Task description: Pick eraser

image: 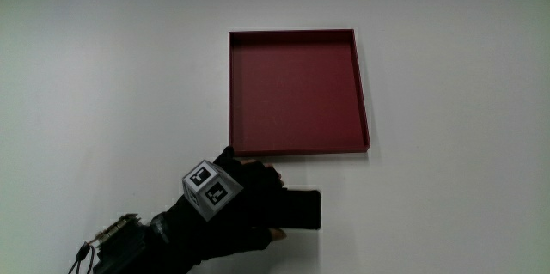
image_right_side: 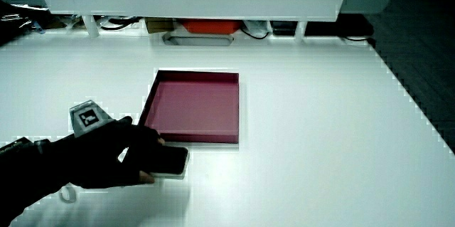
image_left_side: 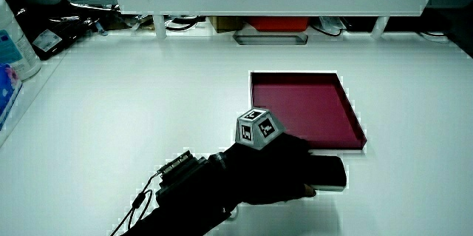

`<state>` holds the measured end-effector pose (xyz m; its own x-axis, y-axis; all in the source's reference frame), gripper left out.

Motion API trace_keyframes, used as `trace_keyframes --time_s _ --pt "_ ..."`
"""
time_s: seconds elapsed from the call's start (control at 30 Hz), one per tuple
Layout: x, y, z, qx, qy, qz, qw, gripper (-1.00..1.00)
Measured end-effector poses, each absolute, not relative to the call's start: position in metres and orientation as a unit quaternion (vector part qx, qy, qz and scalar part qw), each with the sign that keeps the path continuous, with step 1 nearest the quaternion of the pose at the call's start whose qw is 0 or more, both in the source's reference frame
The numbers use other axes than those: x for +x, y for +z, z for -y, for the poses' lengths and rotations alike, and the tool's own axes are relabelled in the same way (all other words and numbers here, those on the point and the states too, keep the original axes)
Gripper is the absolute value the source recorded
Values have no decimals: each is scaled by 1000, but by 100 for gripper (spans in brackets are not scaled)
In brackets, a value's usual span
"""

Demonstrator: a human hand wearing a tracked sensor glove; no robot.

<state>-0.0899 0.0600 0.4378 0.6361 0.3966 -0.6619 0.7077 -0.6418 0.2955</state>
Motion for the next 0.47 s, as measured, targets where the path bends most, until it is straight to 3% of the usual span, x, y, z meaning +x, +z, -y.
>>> trace_keyframes --time_s 0.27,0.37,0.4,0.43,0.47 --pt "-92 409 -30 871 -288 -324 231 100" --pt "-94 411 -17 860 -329 -299 250 100" --pt "-92 400 -11 876 -297 -307 224 100" --pt "-93 404 -6 870 -315 -293 240 100" --pt "-92 401 -2 874 -308 -302 225 100"
